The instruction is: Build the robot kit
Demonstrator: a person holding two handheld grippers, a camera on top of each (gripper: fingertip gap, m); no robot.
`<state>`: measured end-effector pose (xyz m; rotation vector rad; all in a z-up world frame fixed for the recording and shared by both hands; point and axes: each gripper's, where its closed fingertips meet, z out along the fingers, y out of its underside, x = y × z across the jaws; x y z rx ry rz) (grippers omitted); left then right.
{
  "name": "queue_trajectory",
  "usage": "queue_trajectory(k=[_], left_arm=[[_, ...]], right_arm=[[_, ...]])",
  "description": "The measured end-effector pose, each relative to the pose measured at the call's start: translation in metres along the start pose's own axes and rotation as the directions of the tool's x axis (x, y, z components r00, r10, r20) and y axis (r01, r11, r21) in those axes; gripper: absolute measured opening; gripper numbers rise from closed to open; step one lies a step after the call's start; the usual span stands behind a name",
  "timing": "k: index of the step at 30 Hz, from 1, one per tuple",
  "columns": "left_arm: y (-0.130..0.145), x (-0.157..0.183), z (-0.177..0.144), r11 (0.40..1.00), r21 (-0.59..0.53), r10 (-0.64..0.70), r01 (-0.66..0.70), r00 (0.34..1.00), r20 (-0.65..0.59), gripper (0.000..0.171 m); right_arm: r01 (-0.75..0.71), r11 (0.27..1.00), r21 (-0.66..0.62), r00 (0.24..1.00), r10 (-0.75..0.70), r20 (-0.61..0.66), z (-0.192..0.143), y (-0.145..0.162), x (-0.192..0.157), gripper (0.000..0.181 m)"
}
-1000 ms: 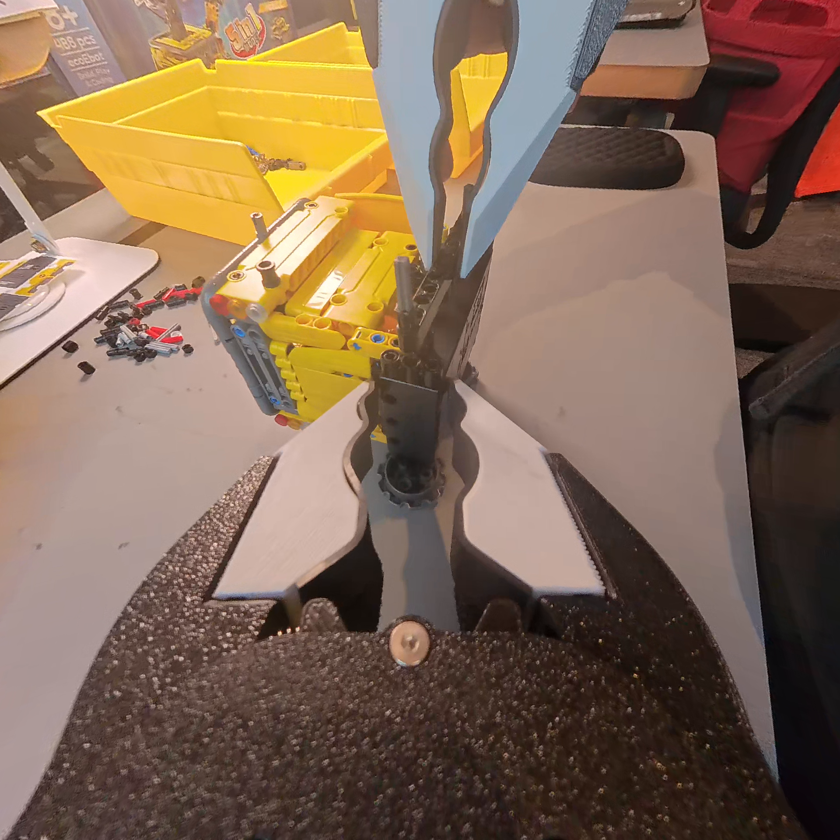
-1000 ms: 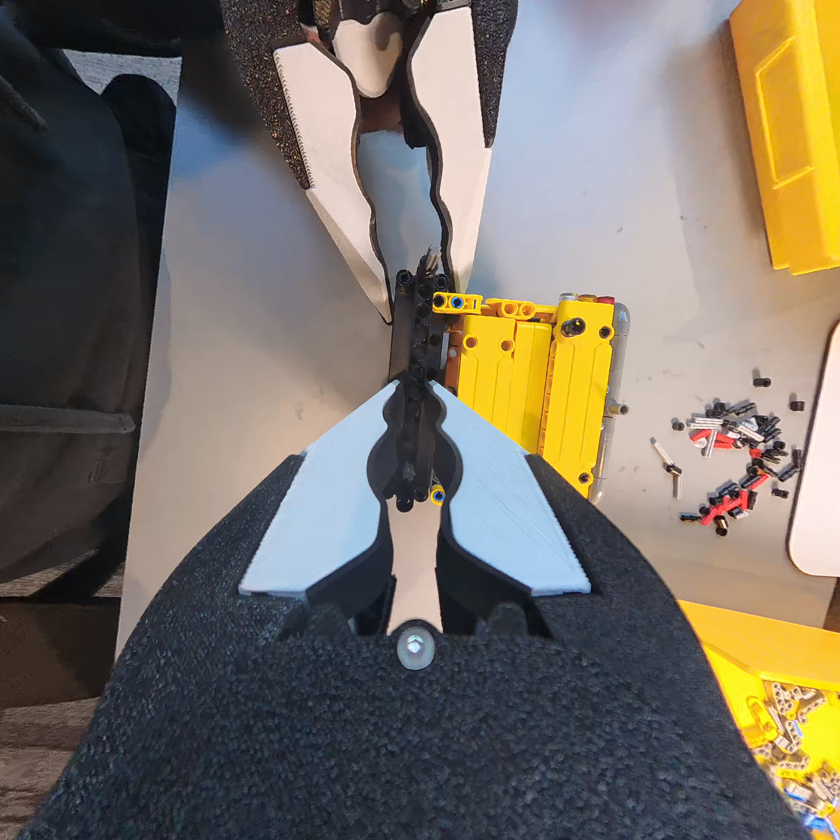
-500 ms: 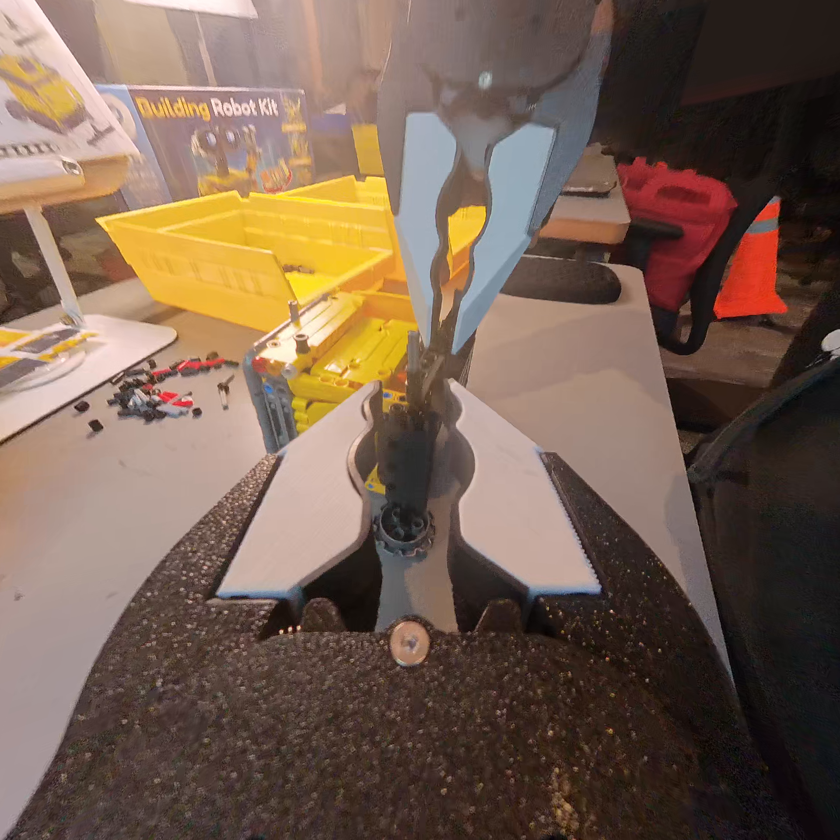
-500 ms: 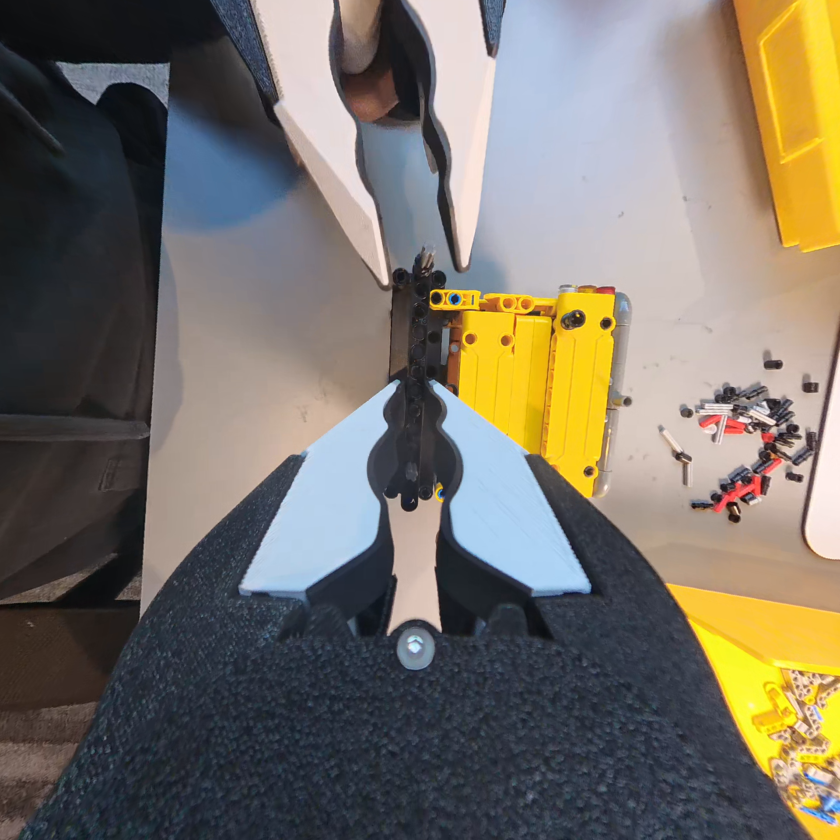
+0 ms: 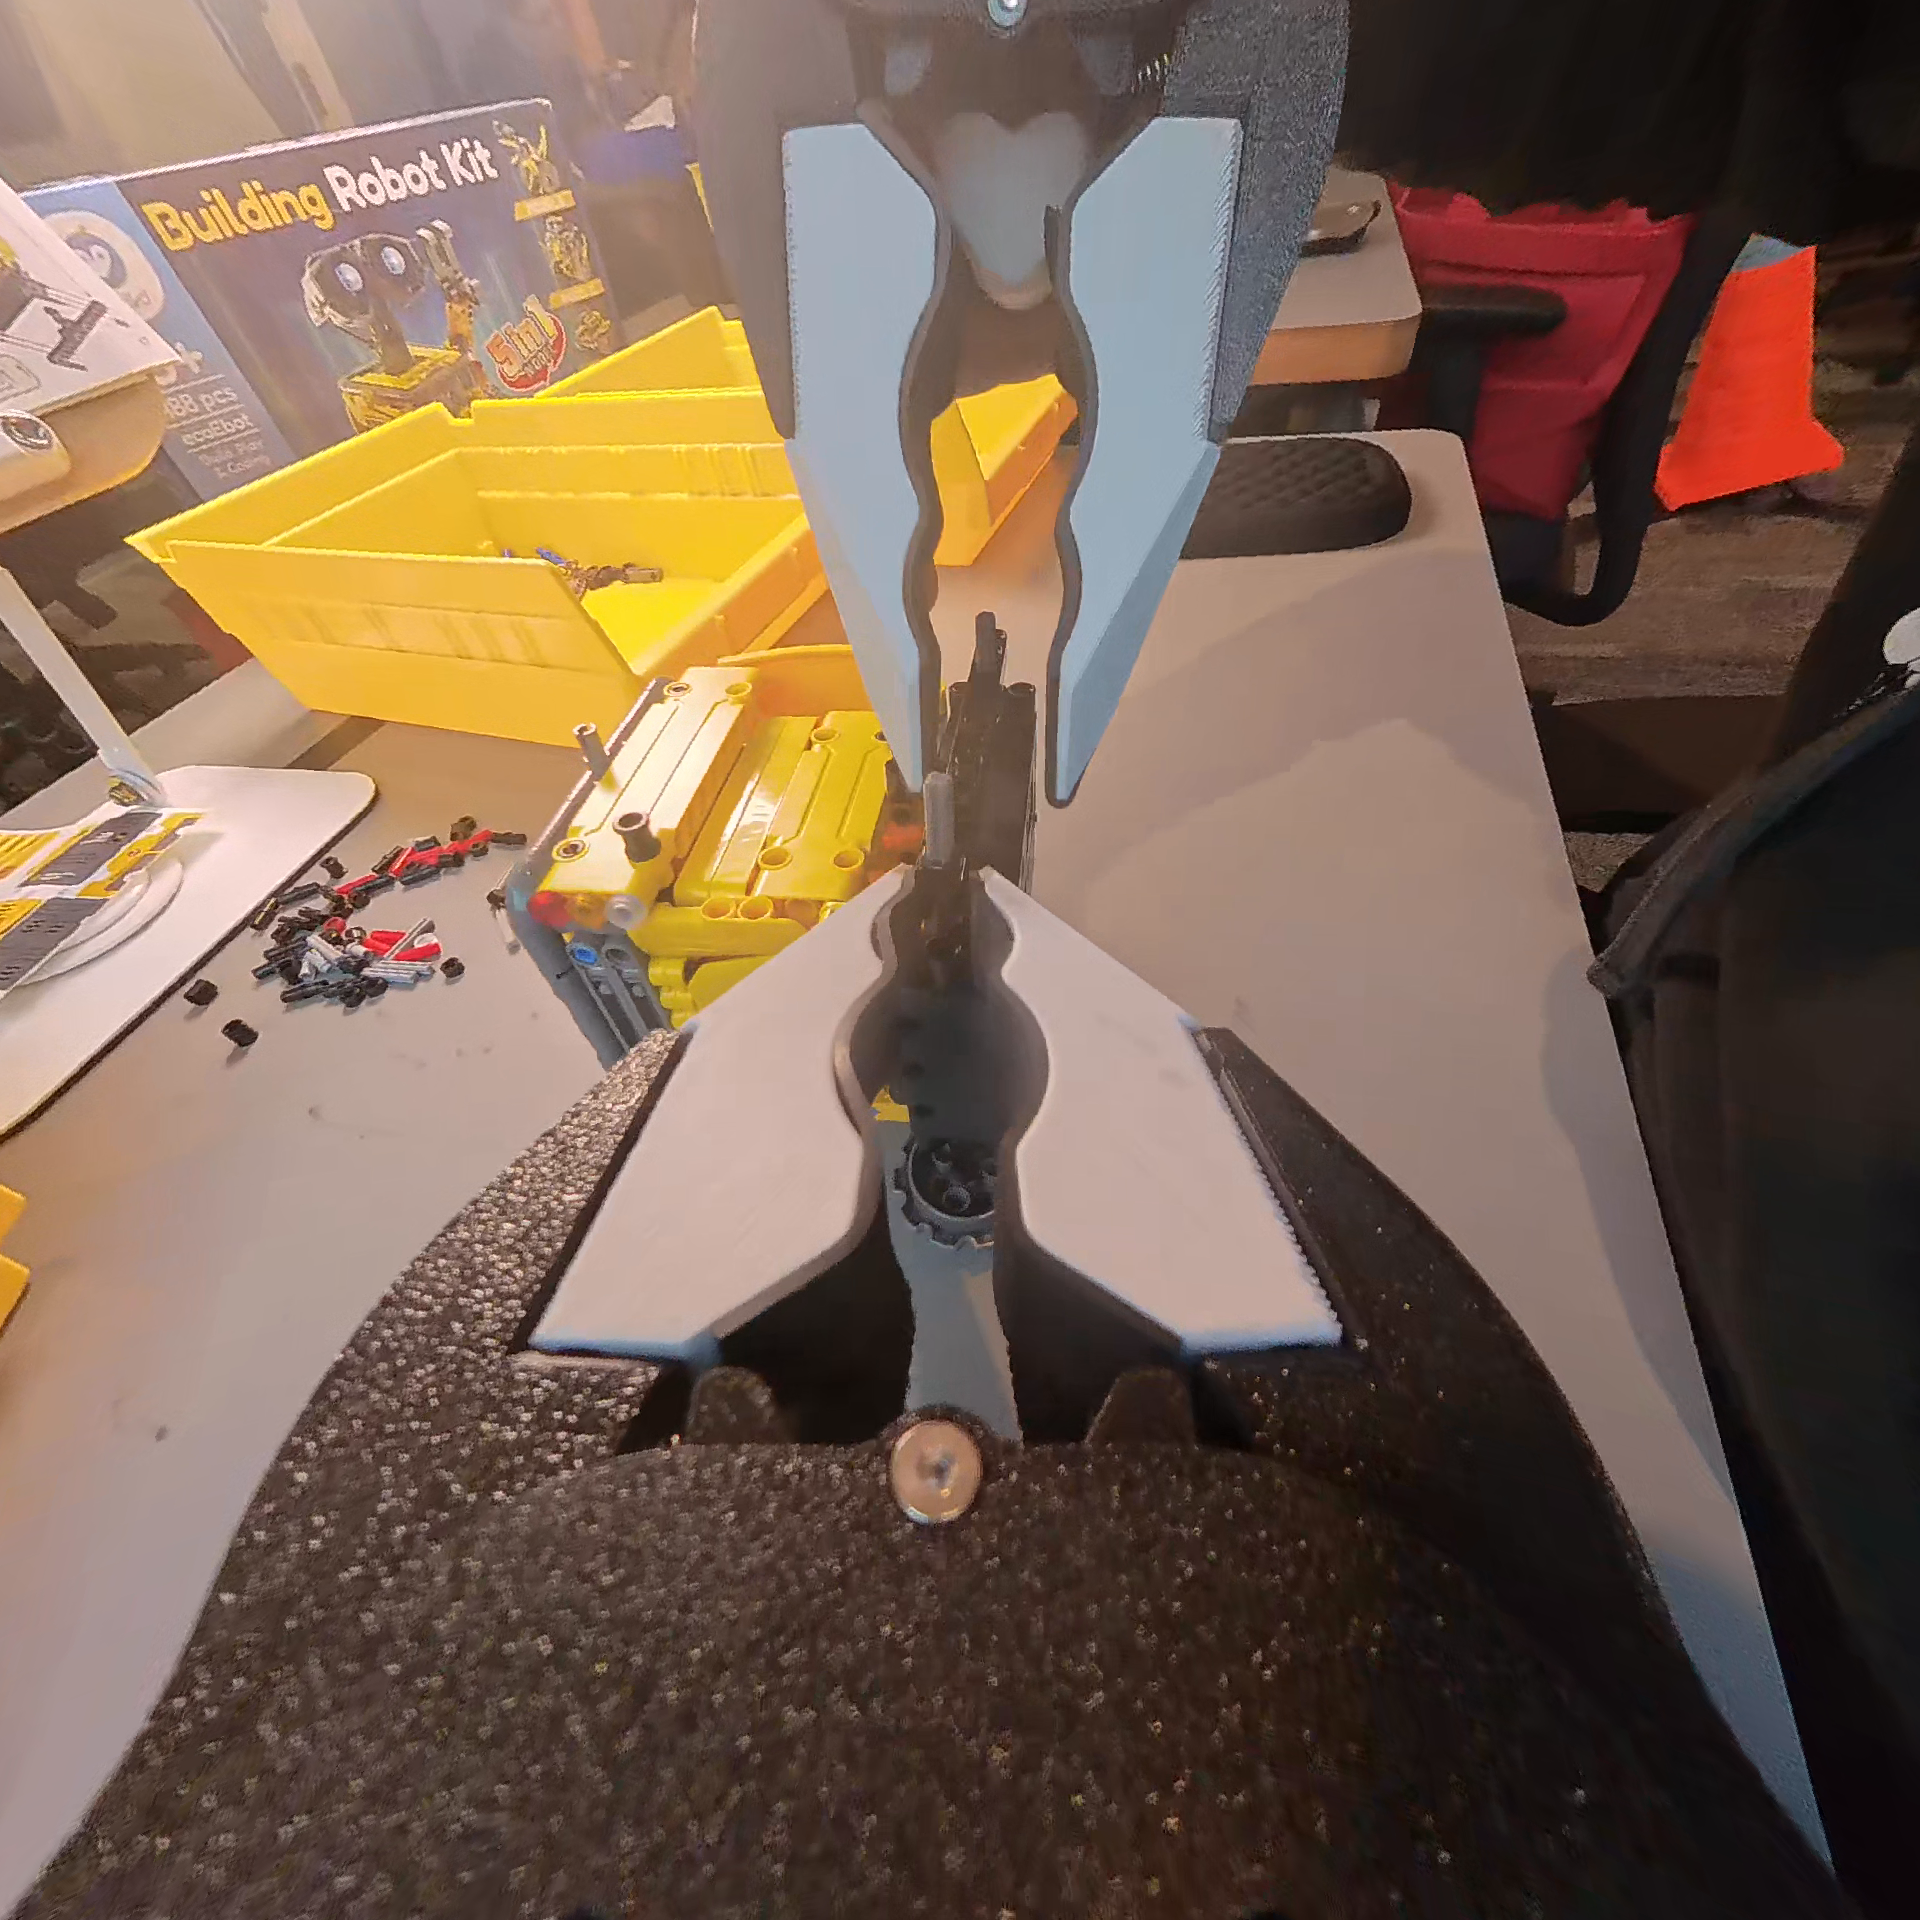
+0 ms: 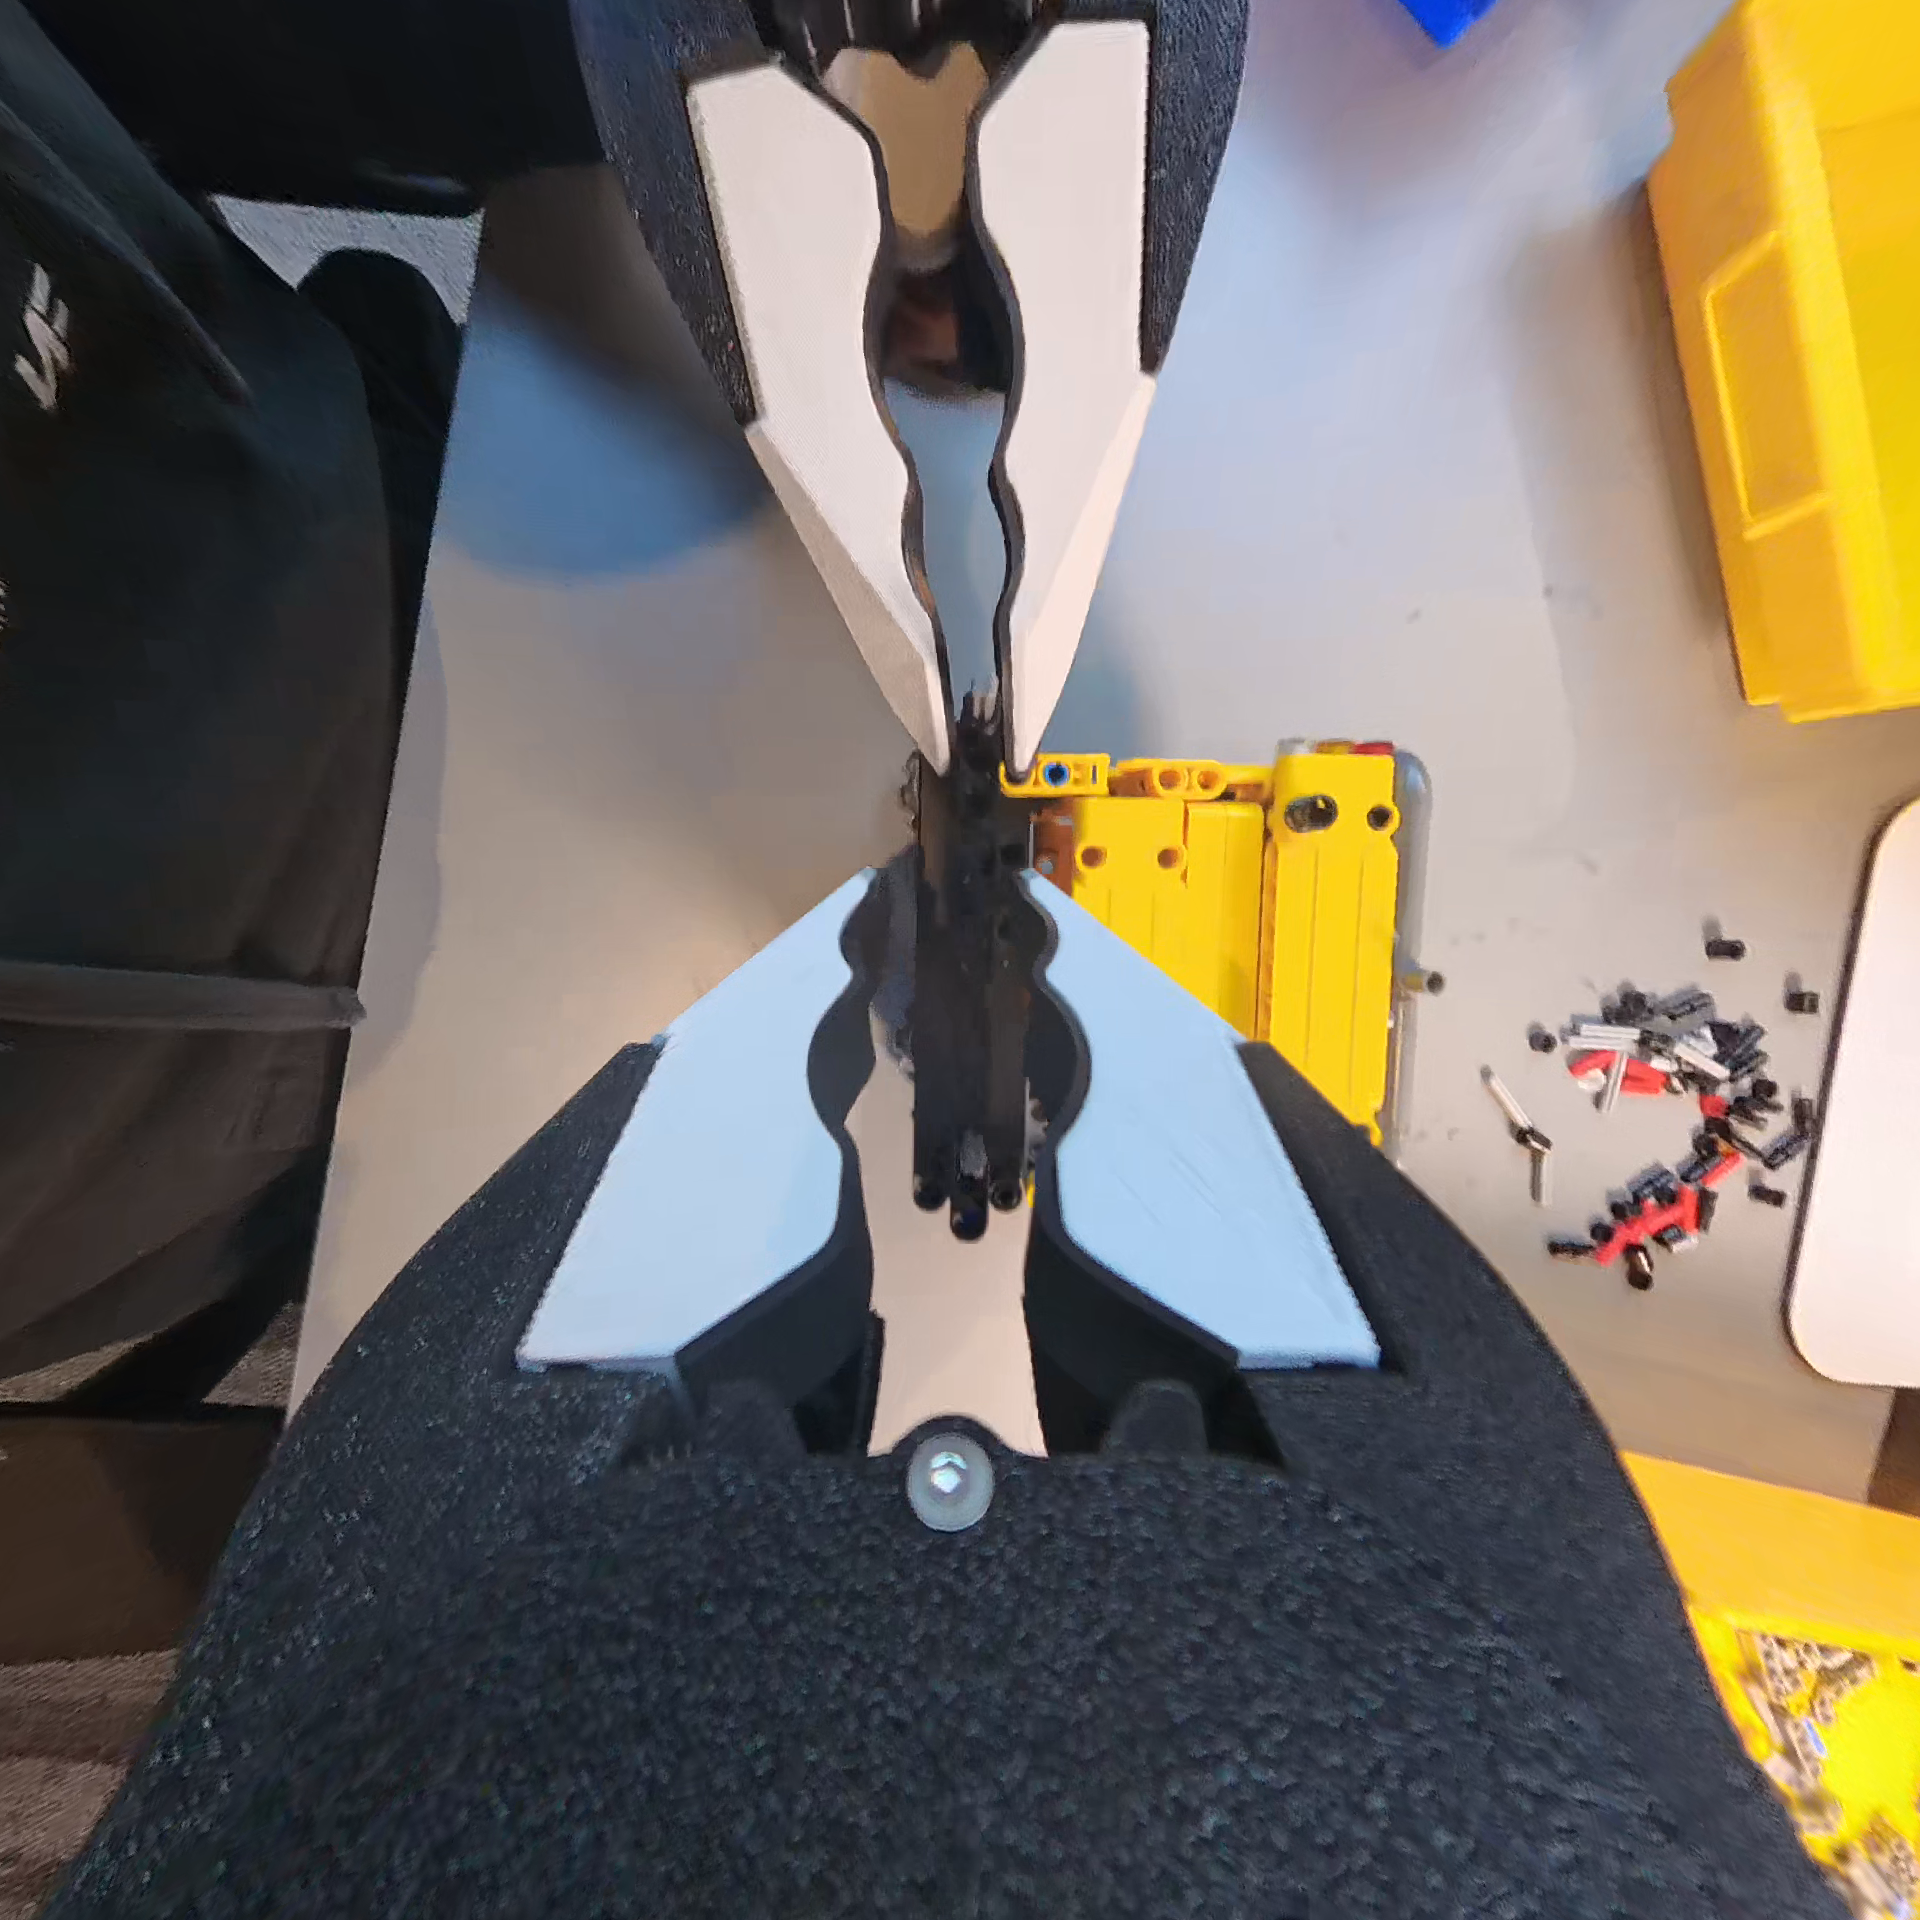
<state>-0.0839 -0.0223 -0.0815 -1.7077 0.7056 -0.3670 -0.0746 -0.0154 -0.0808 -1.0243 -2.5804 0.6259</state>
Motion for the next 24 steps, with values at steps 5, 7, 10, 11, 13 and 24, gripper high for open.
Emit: queue_trajectory(k=[5,7,10,11,13,24], left_arm=[[0.0,-0.001,-0.001,1.0,-0.027,-0.001,0.002,1.0,0.01,0.005],[0.001,-0.003,-0.002,0.999,-0.028,-0.016,0.017,1.0,0.011,0.006],[0.001,-0.001,-0.004,0.999,-0.01,-0.046,0.046,0.999,-0.014,0.006],[0.002,-0.001,-0.006,0.999,-0.004,-0.05,0.05,0.999,-0.012,0.008],[0.004,-0.005,-0.011,0.998,0.017,-0.053,0.052,0.998,0.016,0.026],[0.038,-0.008,0.007,0.984,-0.141,-0.108,0.11,0.994,0.023,0.054]], right_arm=[[0.034,0.999,0.019,0.999,-0.033,-0.029,0.006,-0.008,0.008,0.01],[0.041,0.999,0.025,0.999,-0.04,-0.022,0.007,-0.01,0.008,0.007],[0.022,0.999,0.033,1.0,-0.023,0.013,0.008,-0.01,0.007,0.007],[0.013,0.999,0.037,1.0,-0.014,0.022,0.008,-0.01,0.007,0.007],[0.004,0.999,0.044,0.999,-0.005,0.043,0.008,-0.01,0.007,0.007],[0.006,0.997,0.074,0.996,-0.012,0.087,0.01,-0.012,0.008,0.007]])
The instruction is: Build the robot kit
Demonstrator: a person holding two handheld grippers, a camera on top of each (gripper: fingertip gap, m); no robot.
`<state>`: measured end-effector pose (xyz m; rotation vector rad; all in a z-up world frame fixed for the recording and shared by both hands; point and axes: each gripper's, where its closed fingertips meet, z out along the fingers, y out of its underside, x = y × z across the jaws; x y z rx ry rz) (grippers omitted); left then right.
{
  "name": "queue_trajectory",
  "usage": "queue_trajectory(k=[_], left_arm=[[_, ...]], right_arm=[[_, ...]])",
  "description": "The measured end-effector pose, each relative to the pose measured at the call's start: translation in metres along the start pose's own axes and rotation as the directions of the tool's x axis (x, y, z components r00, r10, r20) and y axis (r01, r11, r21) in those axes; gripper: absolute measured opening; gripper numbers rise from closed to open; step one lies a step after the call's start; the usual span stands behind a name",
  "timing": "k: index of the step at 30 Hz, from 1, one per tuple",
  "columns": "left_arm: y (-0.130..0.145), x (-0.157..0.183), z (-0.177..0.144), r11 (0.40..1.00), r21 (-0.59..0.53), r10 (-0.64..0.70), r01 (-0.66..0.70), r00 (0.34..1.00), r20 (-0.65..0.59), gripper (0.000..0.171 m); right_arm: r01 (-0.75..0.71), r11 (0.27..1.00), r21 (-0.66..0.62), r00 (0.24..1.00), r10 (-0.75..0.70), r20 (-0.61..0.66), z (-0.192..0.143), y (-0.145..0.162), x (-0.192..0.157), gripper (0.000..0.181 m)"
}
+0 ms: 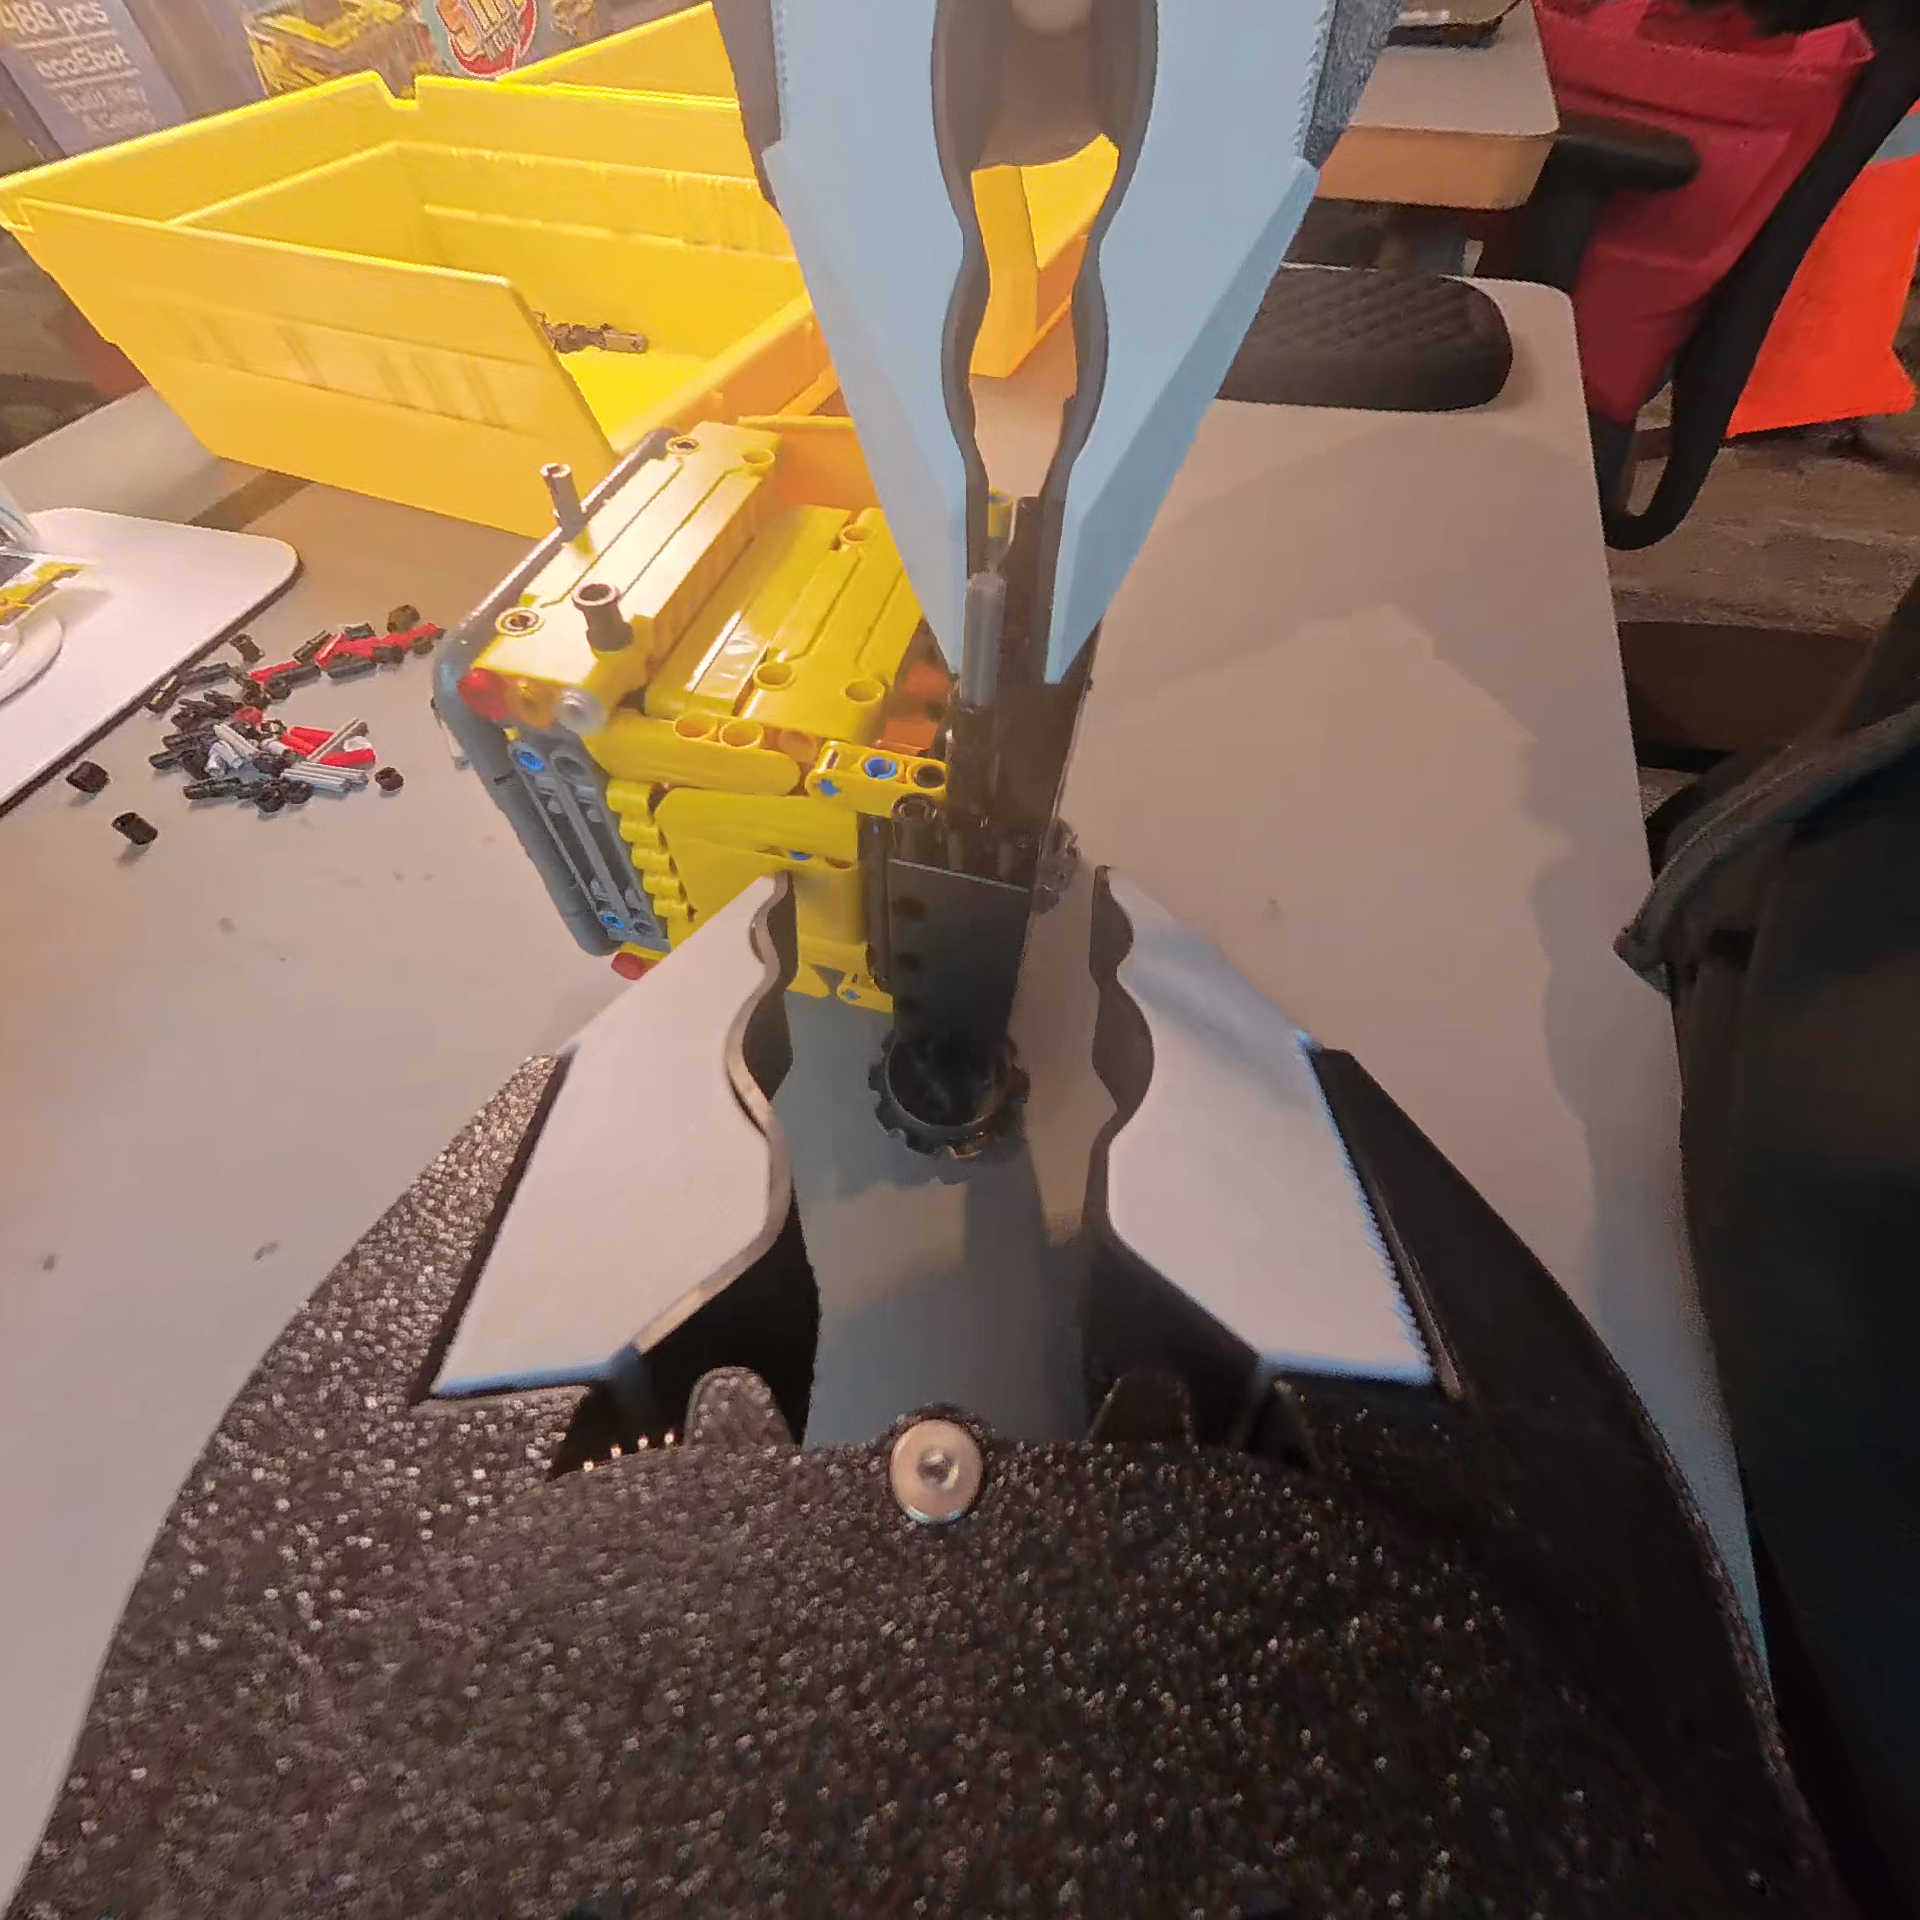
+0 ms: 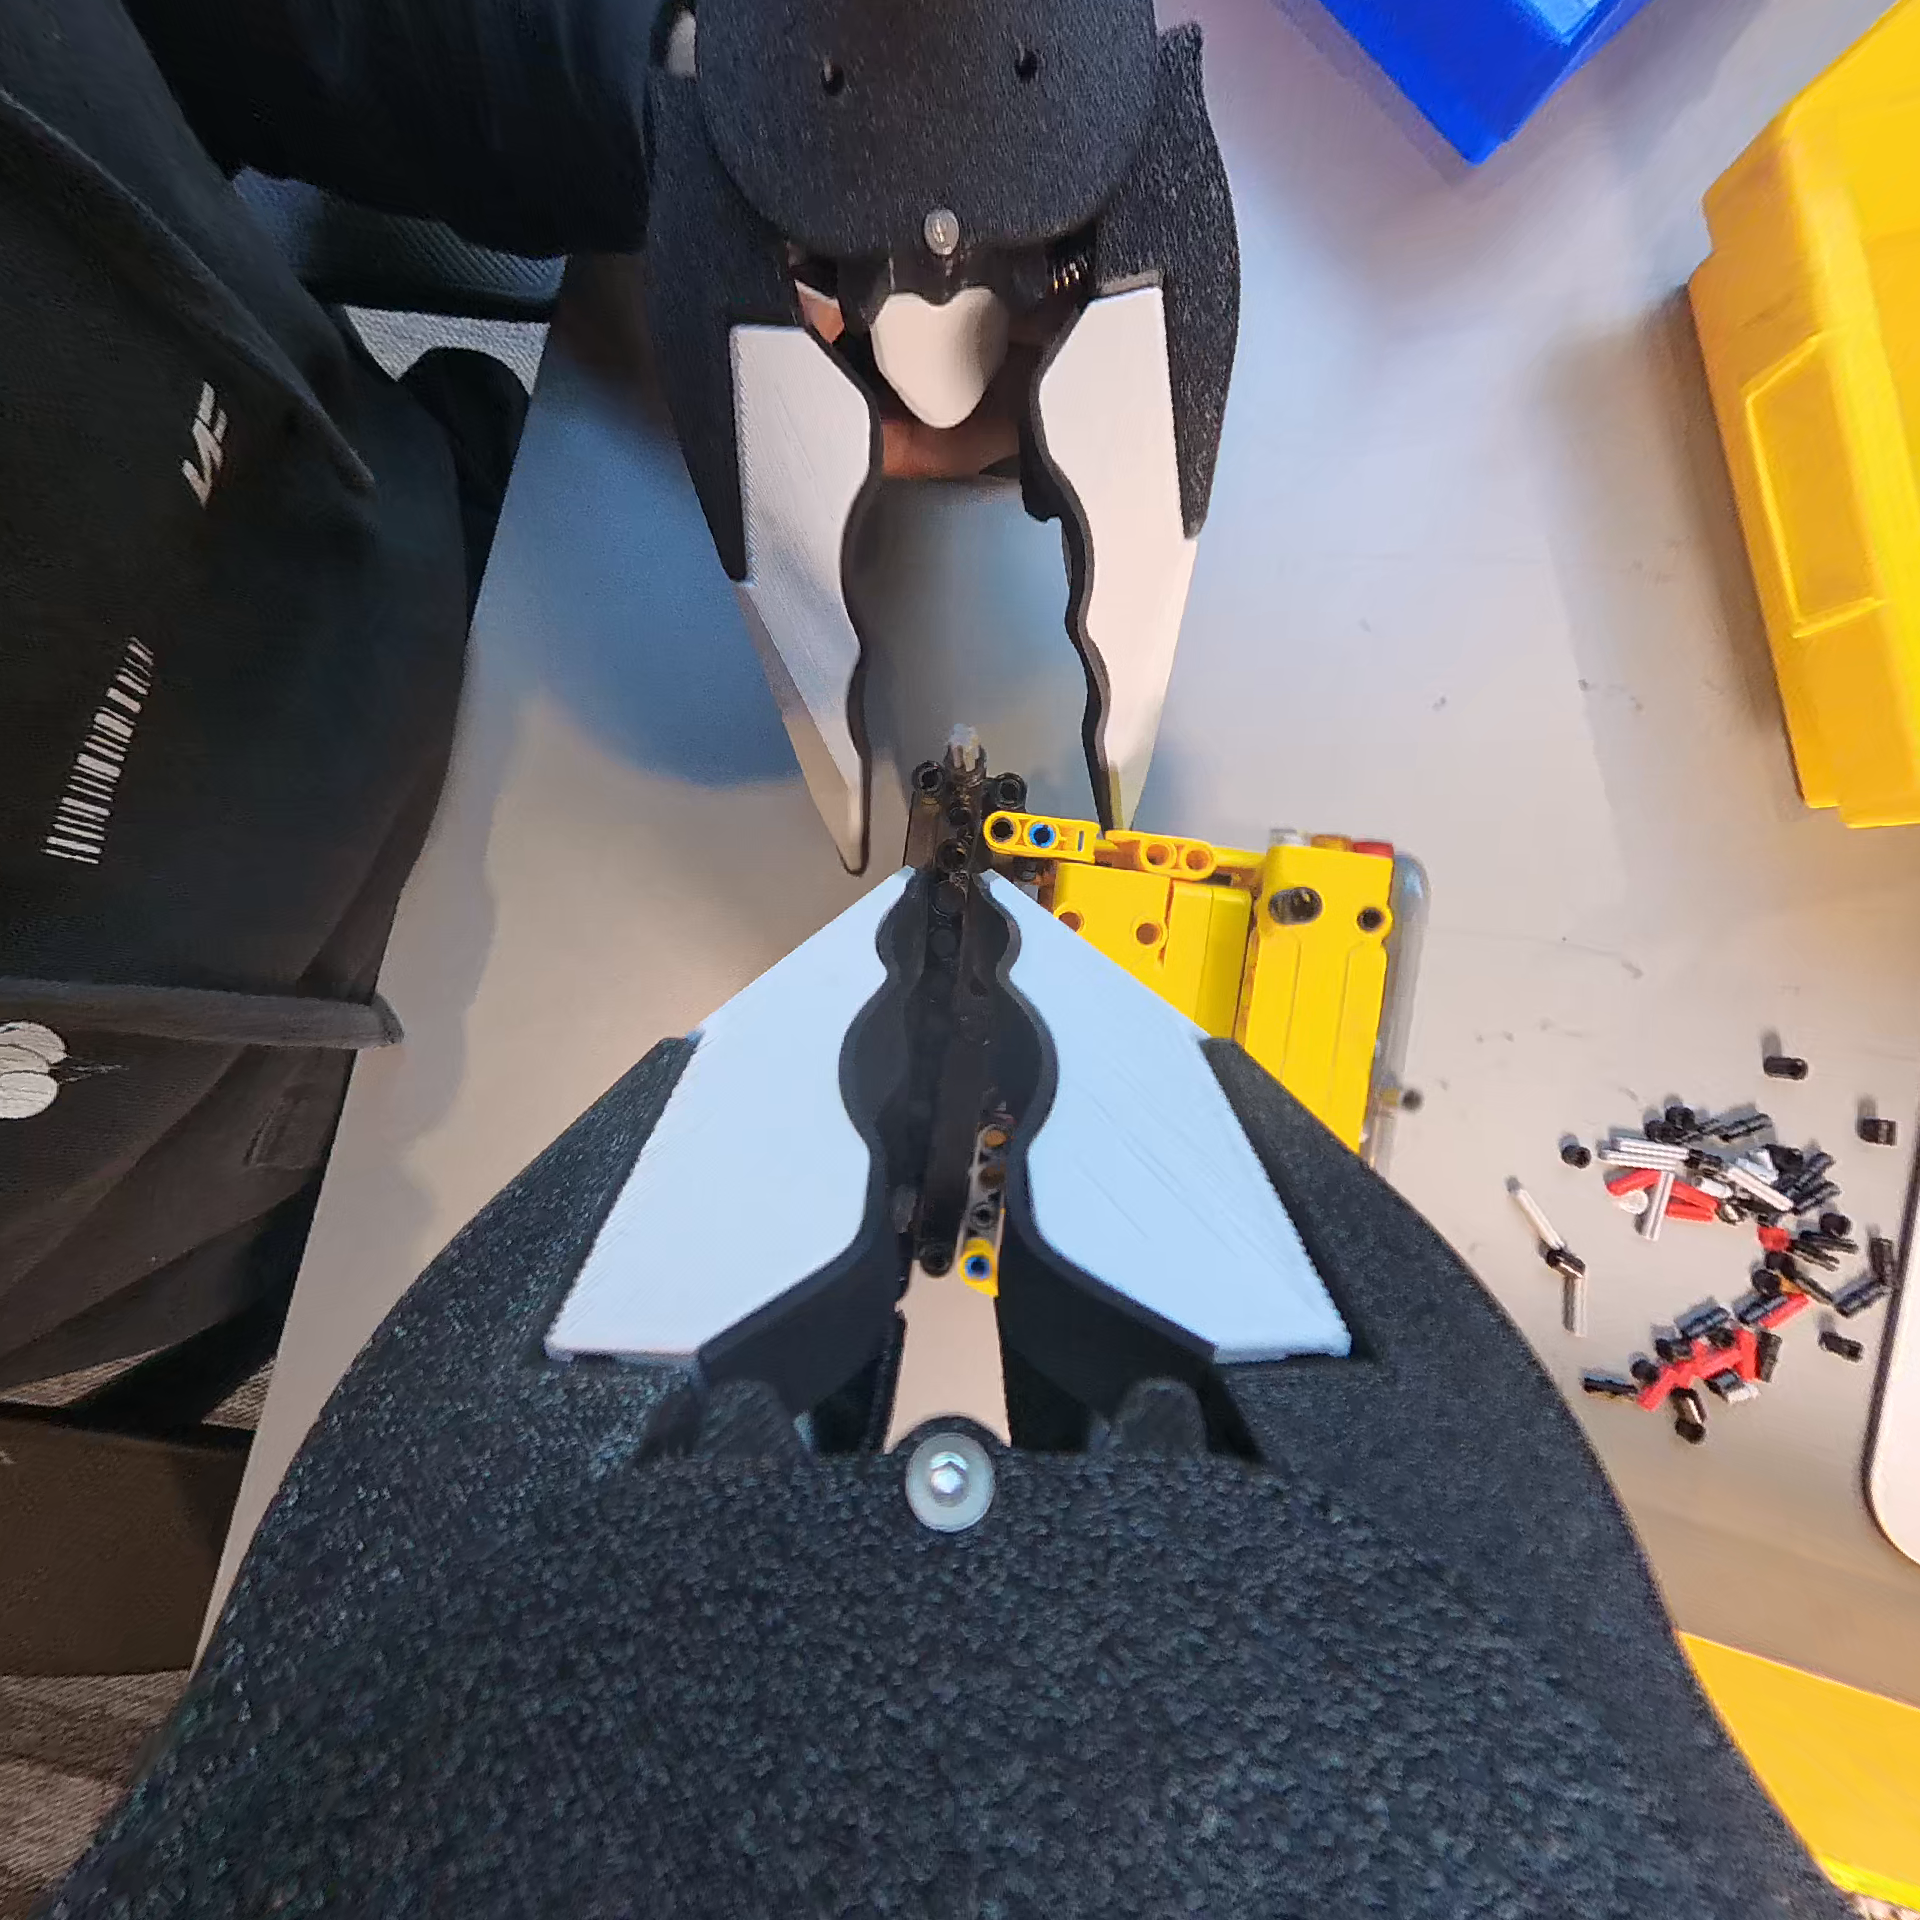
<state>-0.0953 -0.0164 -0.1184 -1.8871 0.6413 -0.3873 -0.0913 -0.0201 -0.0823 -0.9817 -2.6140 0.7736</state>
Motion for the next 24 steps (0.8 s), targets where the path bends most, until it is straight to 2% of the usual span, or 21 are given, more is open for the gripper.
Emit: queue_trajectory(k=[8,18,24], left_arm=[[0.0022,-0.002,-0.0019,1.0,-0.016,0.024,-0.023,0.999,0.046,0.029],[0.002,-0.0004,-0.0012,0.999,-0.034,0.033,-0.031,0.996,0.079,0.026],[0.0018,-0.0014,-0.0007,1.0,-0.023,-0.019,0.021,0.997,0.076,0.026]], right_arm=[[-0.022,0.999,0.042,1.0,0.021,0.009,0.0008,-0.0011,0.002,0.007],[-0.042,0.999,-0.011,0.999,0.042,-0.015,0.0011,0.0003,0.0013,0.007],[-0.031,0.998,-0.057,0.999,0.031,0.007,0.0011,0.0011,0.0013,0.006]])
